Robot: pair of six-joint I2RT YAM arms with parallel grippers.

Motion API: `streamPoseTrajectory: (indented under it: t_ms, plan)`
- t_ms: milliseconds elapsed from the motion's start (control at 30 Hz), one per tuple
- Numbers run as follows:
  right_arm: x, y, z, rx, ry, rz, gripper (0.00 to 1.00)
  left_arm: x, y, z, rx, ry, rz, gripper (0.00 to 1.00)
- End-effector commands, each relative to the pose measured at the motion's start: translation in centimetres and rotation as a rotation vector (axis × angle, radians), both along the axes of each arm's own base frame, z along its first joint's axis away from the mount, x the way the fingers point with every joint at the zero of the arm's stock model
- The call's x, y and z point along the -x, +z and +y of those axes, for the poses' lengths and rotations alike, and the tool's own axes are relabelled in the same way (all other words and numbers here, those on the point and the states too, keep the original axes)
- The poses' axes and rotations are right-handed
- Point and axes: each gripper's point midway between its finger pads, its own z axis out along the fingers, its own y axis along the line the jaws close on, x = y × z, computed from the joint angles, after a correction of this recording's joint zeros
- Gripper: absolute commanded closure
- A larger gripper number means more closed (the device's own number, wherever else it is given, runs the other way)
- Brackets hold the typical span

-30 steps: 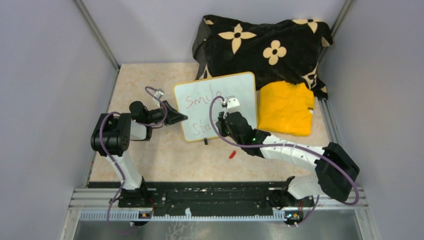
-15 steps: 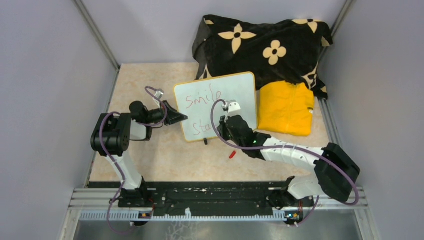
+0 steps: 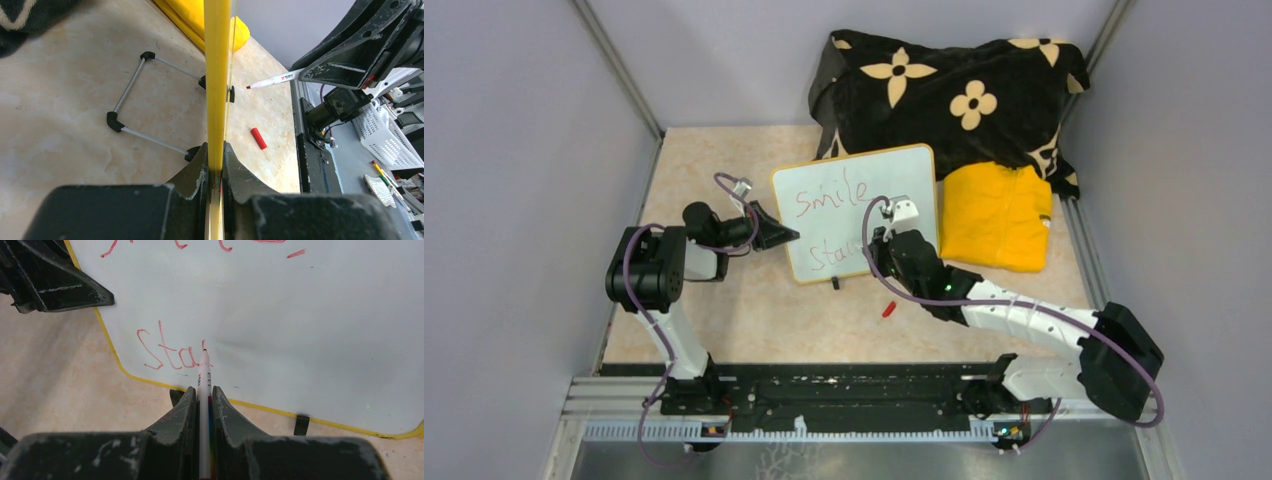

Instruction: Write a sentence on the whiteboard

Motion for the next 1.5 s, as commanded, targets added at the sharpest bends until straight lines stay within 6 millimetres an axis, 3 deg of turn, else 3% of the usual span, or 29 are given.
streamPoseTrajectory:
  t_ms: [0,267,867,1133,1467]
  plan:
    - [-1.6,4.5,0.2,-0.066,-0.042,-0.097,1.0,-0.3,-1.4,-0.3,-0.02,0.019,0.03,1.0]
    - [-2.7,4.1,0.4,-0.052,-0.063,-0.087,1.0,-0.2,-1.4,-0.3,-0.02,0.017,0.03,1.0]
    - [-2.5,-0.6,0.0,0.018,-0.069,-0.005,1.0,-0.2,-1.5,-0.4,-0.02,0.015,0.032,1.0]
    - [-2.0,-1.5,0.0,0.023,-0.05,0.012,1.0,-0.2,-1.5,-0.4,-0.02,0.016,0.033,1.0]
    - [-0.1,-4.7,-0.4,0.034,-0.023,0.086,1.0,-0.2,-1.5,-0.4,-0.021,0.015,0.032,1.0]
